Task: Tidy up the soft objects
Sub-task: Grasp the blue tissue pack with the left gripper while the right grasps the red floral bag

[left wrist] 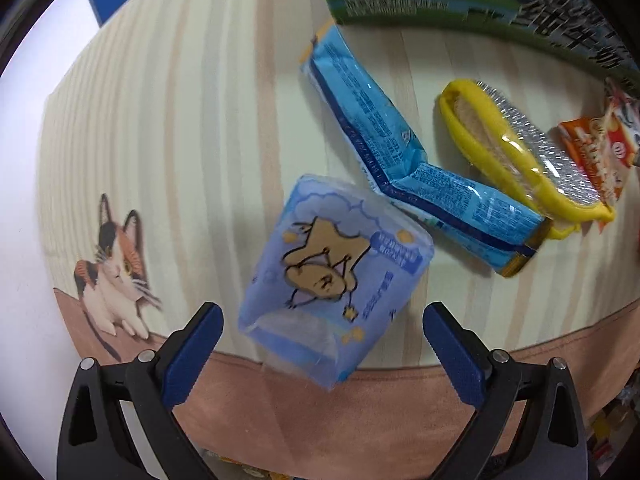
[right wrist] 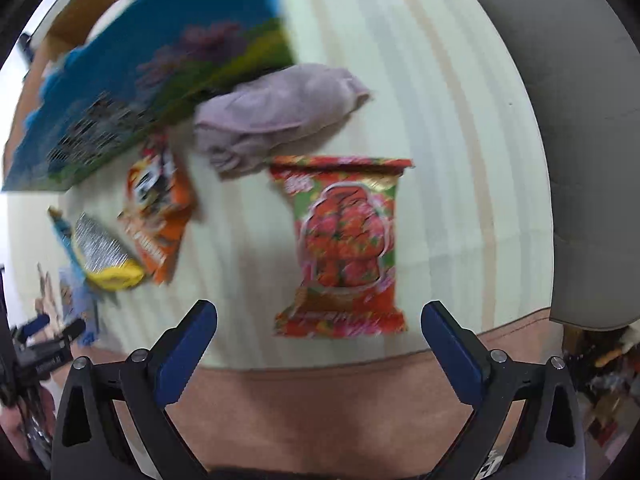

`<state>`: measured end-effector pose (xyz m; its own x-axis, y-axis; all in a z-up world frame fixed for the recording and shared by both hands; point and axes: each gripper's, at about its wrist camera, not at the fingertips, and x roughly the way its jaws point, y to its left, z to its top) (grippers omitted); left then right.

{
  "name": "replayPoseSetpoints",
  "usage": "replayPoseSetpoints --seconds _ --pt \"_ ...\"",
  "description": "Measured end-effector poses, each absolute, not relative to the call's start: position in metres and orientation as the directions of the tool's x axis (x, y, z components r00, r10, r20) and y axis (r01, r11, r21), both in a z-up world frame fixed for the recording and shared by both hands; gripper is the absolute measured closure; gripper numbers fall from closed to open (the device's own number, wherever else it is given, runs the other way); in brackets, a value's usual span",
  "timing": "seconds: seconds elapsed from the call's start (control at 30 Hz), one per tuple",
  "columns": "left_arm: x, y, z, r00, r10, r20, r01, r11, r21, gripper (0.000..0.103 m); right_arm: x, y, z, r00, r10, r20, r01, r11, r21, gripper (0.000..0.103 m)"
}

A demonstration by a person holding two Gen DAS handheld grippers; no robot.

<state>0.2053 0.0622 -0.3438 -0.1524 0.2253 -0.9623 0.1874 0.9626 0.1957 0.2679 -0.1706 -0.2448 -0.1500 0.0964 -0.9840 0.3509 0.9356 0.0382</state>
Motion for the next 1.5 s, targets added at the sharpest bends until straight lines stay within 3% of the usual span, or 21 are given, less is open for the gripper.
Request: replayPoseSetpoints --seconds 0.1,0.17,0.23,0.27,0.33,0.47,0.57,0.63,0.73,0.8,0.93,1.07,1.23,1.5 --pt "0.209 0.065 -0.353 -0.194 0.152 -0.969 0.137 0.982 0.127 0.0 0.276 -0.177 -0.263 -0.178 0.123 -0.976 0.372 0.927 0.049 0.003" --pt "0.211 0.067 -0.353 -0.196 0.113 -0.974 0.105 0.99 0.094 0.0 0.279 -0.18 -0.276 -0.216 0.106 -0.971 0.369 0.929 0.019 0.017" --pt "0.211 0.071 -0.351 -0.207 0.057 -0.977 0.063 0.997 0.044 0.003 0.28 -0.18 -0.282 -0.233 0.087 -0.969 0.35 0.937 0.0 0.024" --pt "0.211 0.073 -0.349 -0.213 0.026 -0.977 0.039 0.999 0.018 0.01 0.278 -0.18 -0.282 -0.237 0.061 -0.97 0.334 0.942 -0.022 0.038" --pt "0.208 0.077 -0.345 -0.239 -0.055 -0.969 -0.027 0.998 -0.05 0.017 0.273 -0.182 -0.283 -0.236 0.042 -0.971 0.298 0.954 -0.031 0.051" --pt "0.192 0.083 -0.335 -0.294 -0.191 -0.936 -0.082 0.981 -0.175 0.015 0.252 -0.18 -0.285 -0.286 0.096 -0.953 0.248 0.969 0.023 0.052" --pt "0.18 0.083 -0.308 -0.268 -0.223 -0.937 -0.073 0.975 -0.211 0.015 0.239 -0.182 -0.287 -0.315 0.14 -0.939 0.256 0.965 0.058 0.05" --pt "0.179 0.08 -0.294 -0.225 -0.156 -0.962 -0.021 0.988 -0.155 0.015 0.235 -0.184 -0.288 -0.321 0.151 -0.935 0.264 0.962 0.065 0.047" --pt "0.194 0.074 -0.291 -0.095 0.095 -0.991 0.14 0.987 0.081 0.015 0.238 -0.178 -0.287 -0.299 0.12 -0.947 0.255 0.966 0.042 0.04" --pt "0.201 0.07 -0.303 -0.088 0.143 -0.986 0.199 0.972 0.124 0.015 0.241 -0.176 -0.287 -0.29 0.089 -0.953 0.243 0.97 0.017 0.04" --pt "0.203 0.07 -0.337 -0.216 0.072 -0.974 0.22 0.975 0.023 0.015 0.246 -0.164 -0.294 -0.313 0.055 -0.948 0.225 0.974 -0.018 0.035" --pt "0.196 0.062 -0.356 -0.273 0.074 -0.959 0.23 0.973 0.01 0.015 0.25 -0.147 -0.298 -0.322 0.051 -0.945 0.222 0.975 -0.023 0.035" --pt "0.193 0.065 -0.355 -0.332 -0.132 -0.934 0.07 0.984 -0.164 0.016 0.265 -0.155 -0.302 -0.315 0.074 -0.946 0.233 0.973 -0.002 0.035" --pt "0.205 0.101 -0.359 -0.304 -0.089 -0.949 -0.004 0.996 -0.092 0.016 0.265 -0.173 -0.295 -0.295 0.086 -0.951 0.274 0.962 0.002 0.035"
